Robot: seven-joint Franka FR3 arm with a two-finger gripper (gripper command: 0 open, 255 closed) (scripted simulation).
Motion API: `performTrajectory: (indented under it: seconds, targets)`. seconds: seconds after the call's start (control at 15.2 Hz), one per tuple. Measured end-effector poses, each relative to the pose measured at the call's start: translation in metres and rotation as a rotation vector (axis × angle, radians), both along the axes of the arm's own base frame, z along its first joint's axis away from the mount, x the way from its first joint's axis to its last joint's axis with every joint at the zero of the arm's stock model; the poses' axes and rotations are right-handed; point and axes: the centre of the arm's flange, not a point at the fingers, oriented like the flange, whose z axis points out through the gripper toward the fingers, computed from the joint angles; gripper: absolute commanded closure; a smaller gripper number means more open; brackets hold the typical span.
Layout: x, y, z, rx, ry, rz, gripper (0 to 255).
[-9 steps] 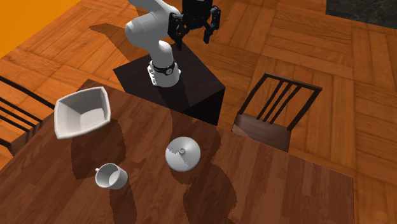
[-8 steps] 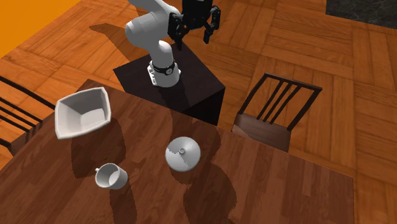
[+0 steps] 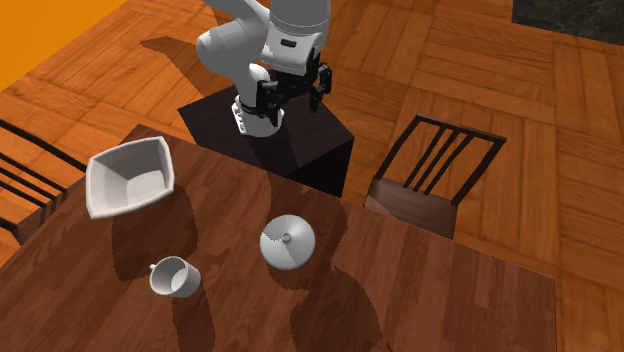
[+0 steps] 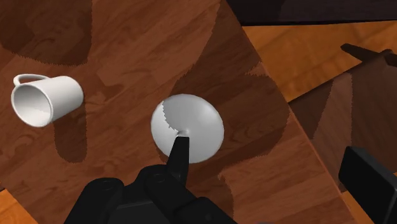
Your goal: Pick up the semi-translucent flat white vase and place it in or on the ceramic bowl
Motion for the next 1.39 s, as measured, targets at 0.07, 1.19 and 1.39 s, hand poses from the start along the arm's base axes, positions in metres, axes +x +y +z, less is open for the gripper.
performTrajectory:
  seconds: [0.07, 1.19, 1.39]
  targets:
    - [0.006, -0.003, -0.012, 0.002, -0.001, 0.005, 0]
    - [0.098, -0.106, -0.19, 0.04, -0.026, 0.09, 0]
    - [0.114, -0.119, -0.22, 0.046, -0.031, 0.104, 0]
